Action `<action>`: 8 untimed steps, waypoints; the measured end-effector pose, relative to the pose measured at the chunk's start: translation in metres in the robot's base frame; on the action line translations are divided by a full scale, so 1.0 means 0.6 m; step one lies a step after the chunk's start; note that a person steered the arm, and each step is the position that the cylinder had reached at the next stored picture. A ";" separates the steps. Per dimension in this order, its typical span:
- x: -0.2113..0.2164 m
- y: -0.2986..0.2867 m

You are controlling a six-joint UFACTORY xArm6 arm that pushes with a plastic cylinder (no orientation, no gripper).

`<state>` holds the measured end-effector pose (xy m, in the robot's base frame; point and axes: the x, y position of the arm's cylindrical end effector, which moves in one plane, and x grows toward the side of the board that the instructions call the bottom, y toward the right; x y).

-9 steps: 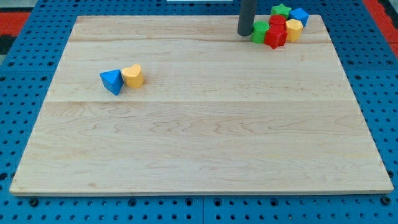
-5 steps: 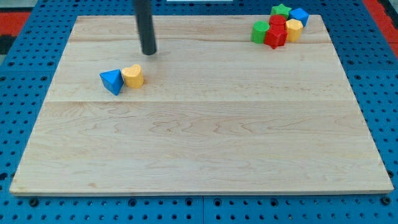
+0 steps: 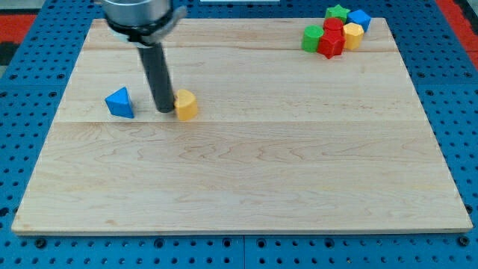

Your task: Push yellow heart into the group of blocks

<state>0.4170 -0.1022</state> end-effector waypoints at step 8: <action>-0.053 0.351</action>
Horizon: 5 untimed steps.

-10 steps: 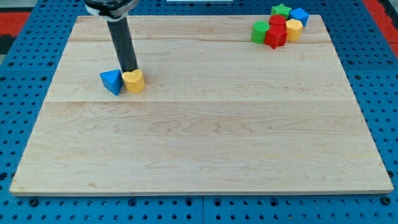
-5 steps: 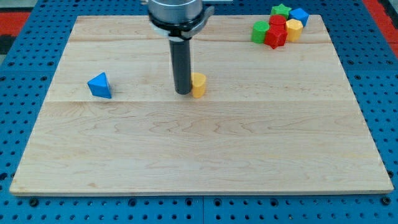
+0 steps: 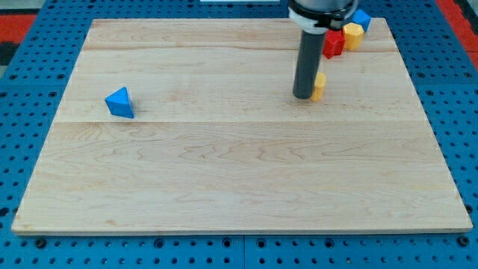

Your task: Push yellow heart into the group of blocks

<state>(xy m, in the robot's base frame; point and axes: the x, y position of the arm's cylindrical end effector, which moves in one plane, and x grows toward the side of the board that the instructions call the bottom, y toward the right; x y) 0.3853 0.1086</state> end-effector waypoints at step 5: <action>-0.014 0.059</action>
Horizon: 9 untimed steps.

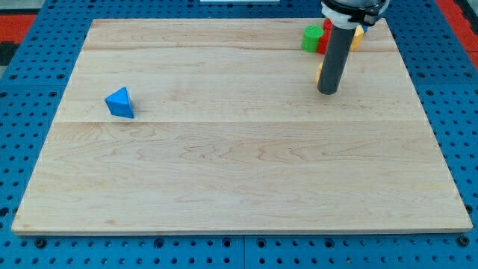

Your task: Push yellow heart into the group of blocks

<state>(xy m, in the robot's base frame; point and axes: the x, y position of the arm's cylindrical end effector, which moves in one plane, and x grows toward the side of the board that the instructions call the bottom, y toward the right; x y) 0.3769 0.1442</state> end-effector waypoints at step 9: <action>-0.101 0.056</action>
